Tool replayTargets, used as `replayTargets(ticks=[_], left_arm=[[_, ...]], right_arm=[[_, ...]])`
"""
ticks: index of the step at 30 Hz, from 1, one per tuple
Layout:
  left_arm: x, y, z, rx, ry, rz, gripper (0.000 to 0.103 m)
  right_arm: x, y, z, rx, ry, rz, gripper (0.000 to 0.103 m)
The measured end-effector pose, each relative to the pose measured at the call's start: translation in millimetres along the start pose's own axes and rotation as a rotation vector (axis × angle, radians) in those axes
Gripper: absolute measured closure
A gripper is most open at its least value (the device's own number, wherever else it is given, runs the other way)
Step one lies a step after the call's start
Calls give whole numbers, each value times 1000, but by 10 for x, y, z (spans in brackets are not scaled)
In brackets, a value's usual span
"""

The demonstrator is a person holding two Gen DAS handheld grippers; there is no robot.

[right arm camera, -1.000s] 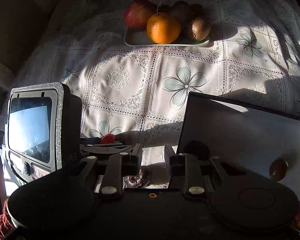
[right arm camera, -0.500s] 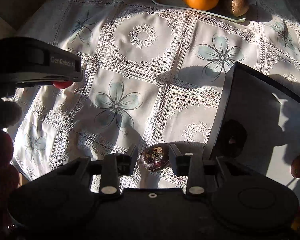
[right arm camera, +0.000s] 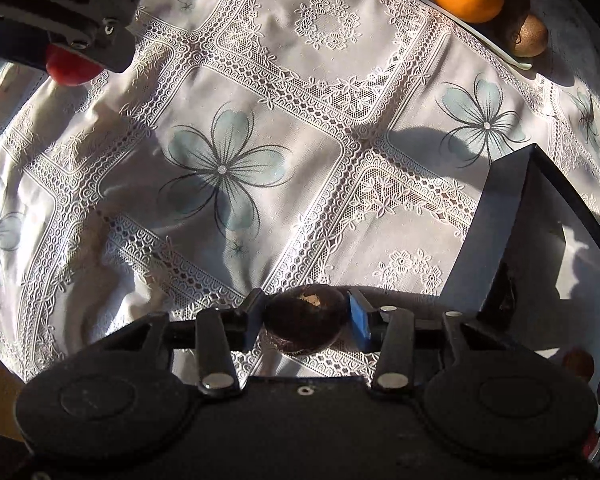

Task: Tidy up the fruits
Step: 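Carry the dark fruit and red apple over the white box and open both grippers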

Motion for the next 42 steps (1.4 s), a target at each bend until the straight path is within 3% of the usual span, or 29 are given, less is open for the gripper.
replayTargets(ticks=[4,9,15,22,30,42], left_arm=[[123,21,41,3,-14,-2,59],[302,-13,107,14,-40,4,59],[535,-342,335,-29,-56,42,59],[609,-1069,756,-176,-14,124,59],[474,-1835,1114,-309,46,160,59],[352,-1977,1289,-354,73,121,57]], right_arm=[[221,-109,-8,-81,-13,-107,57],[656,-458,105,-184,-92,-186,57],[992,-1189,403,-350,-155,-144,57],[886,-1955,930,-528,-116,-17,57],[552,-2242,1296,-564,-19,29,57],[654,-2345,1350,-573,-65,-1,56]])
Point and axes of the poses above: each gripper's, at about its wrist camera, not at the fingertips, and x roughly against the way its jaws point, y to its left, z to its underside, the point moved 3 cm from there along -x, roughly the way its jaws point, and after that the axes turned 9 degrees about z, right-handed, at the moved point
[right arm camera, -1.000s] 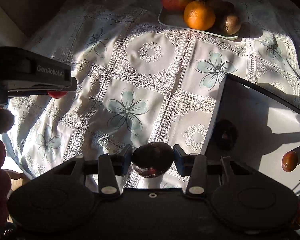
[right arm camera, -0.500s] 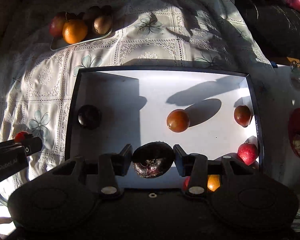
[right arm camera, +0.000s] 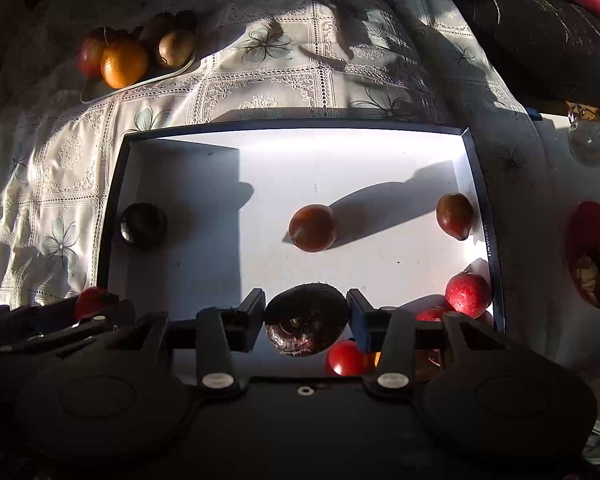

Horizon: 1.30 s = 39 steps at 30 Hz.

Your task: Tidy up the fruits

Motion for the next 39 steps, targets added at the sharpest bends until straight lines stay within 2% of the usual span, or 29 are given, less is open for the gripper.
replayTargets(ticks=[5,9,39], left_arm=[[-1,-1,0,10,6,15,57],[9,5,-1,21,7,24,57],[36,-20,28,28,8,5,57]], right_arm=[[11,38,8,12,-2,-12,53],[21,50,31,26,-3,-13,55],[31,-126,39,-18,27,16,55]])
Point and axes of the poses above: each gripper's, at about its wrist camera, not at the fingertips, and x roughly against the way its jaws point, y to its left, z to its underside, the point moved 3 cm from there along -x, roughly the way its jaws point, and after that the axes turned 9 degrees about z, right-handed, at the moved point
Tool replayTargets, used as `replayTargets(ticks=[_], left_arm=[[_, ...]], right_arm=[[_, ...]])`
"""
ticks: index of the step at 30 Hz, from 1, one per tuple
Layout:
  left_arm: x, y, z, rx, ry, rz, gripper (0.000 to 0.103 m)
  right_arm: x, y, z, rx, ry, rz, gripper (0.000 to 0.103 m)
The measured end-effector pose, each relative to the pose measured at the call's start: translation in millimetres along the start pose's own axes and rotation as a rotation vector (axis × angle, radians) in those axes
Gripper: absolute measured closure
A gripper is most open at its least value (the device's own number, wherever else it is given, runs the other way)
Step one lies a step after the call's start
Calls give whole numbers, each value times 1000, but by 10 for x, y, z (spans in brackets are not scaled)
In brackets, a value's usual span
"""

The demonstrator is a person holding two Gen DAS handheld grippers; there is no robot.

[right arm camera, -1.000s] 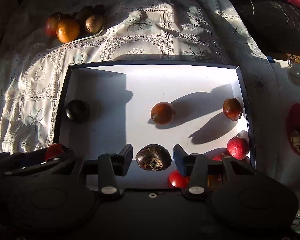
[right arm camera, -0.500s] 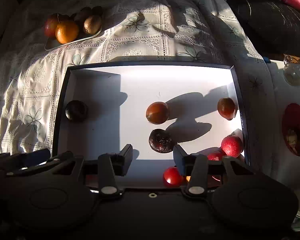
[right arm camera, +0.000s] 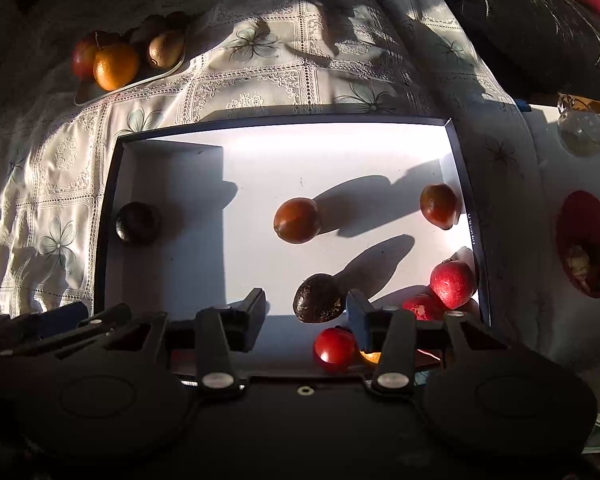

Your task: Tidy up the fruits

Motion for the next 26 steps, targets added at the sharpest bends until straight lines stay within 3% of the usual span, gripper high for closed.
replayTargets(ticks=[26], left_arm=[[15,-55,-3,-16,1,5,57]], right_arm=[[-13,-10,13,2,13,1,55]])
Point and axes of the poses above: each gripper's, at about its wrist camera, not at the fingertips, and x roughly against the way its jaws point, y to its left, z to its underside, the point moved 3 cm from there along -x, roughly the way its jaws point, and after that the axes turned 9 degrees about z, right-handed, at the moved point
